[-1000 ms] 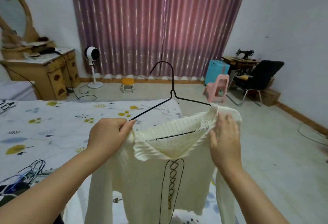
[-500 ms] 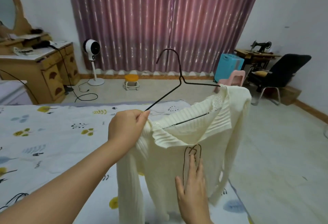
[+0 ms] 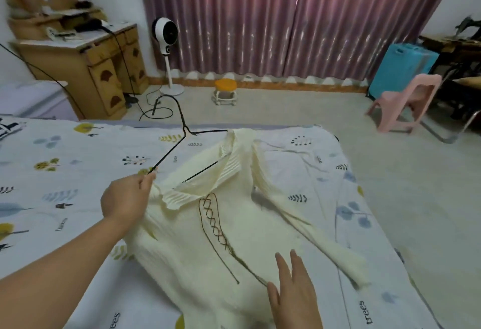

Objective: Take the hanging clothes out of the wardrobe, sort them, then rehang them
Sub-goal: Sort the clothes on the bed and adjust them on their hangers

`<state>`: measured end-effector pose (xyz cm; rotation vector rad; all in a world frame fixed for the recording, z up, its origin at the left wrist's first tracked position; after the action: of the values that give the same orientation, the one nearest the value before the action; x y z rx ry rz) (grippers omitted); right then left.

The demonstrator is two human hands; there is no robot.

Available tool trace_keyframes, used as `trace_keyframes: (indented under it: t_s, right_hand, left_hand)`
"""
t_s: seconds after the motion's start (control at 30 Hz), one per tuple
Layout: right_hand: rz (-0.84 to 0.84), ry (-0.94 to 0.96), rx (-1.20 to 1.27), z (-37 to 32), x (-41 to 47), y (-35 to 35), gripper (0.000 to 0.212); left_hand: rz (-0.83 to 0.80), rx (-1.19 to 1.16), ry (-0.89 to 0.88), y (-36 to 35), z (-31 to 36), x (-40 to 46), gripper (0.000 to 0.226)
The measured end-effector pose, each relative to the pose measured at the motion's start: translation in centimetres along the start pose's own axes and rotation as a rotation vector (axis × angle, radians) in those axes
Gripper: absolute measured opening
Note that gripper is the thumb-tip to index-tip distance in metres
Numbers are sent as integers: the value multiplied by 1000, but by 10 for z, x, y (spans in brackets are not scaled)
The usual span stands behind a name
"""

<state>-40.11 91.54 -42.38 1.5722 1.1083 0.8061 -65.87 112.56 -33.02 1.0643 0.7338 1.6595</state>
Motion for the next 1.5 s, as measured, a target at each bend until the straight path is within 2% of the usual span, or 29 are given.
trace_keyframes:
  t_s: [0.07,0.13,0.23,0.3,0.37,0.43,0.47,0.5,0.57,0.6,0.67,0.77,0.83,0.93,1.07,1.17,1.5]
  right_hand:
    - [-59,52,-56,1,18,-28,37]
    - [-155,86,-127,4,30,-52,36]
    - [-183,133,-183,15,47,-102,72]
    - [-172,140,-183,19,55,-127,82]
    - [-230,172,-237,20,56,-147,67]
    - [-219,218,-273,21,53,-159,36]
    - [-280,211,-274,21,53,-164,40]
    - [-342,195,-277,21,52,-169,45]
    - [-343,167,-293,20,49,-170,43]
    - [-323,157,-296,14,49,-165,50]
    - [-404,127,-256,6,49,-153,71]
    - [-471,164,-250,2,49,-142,60]
    - [-518,195,-268,-1,46,-137,56]
    - [-562,234,-301,-9,40,-123,49]
    - [-574,293,-295,-25,23,-91,39]
    - [-514,394,-239,-45,5,-60,31]
    - [-455,658,-15,-120,-91,28,28]
  left_hand:
    - [-13,54,39,-31,-31,1,53]
    - [-26,104,68,-58,-58,0,52]
    - [-38,146,114,-93,-95,-1,48]
    - [-66,150,140,-111,-114,-1,45]
    - [-123,167,204,-127,-128,-3,39]
    - [-188,241,279,-139,-132,-9,35]
    - [-225,304,282,-144,-132,-15,36]
    - [-262,361,248,-150,-132,-24,39]
    - [-358,407,105,-164,-126,-51,50]
    - [-424,388,24,-171,-121,-67,54]
    - [-608,361,-120,-183,-109,-101,60]
    - [-922,473,-289,-196,-97,-137,65]
    - [-1005,515,-257,-196,-95,-142,60]
    - [-978,513,-199,-177,-82,-140,52]
    - [-914,358,-190,-132,-63,-148,37]
    - [-905,270,-155,-87,-56,-161,35]
    - [-804,158,1,56,-62,-234,33]
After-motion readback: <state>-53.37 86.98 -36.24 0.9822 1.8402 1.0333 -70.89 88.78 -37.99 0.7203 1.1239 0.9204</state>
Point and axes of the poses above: each hand's wrist, its own x-axis towards the middle knuckle, its own y-axis out of the back of the hand, z = x × y, the point moved 1 cm from there along x, towards the middle knuckle, and after that the axes turned 1 degree about -z, right-handed, at the moved point
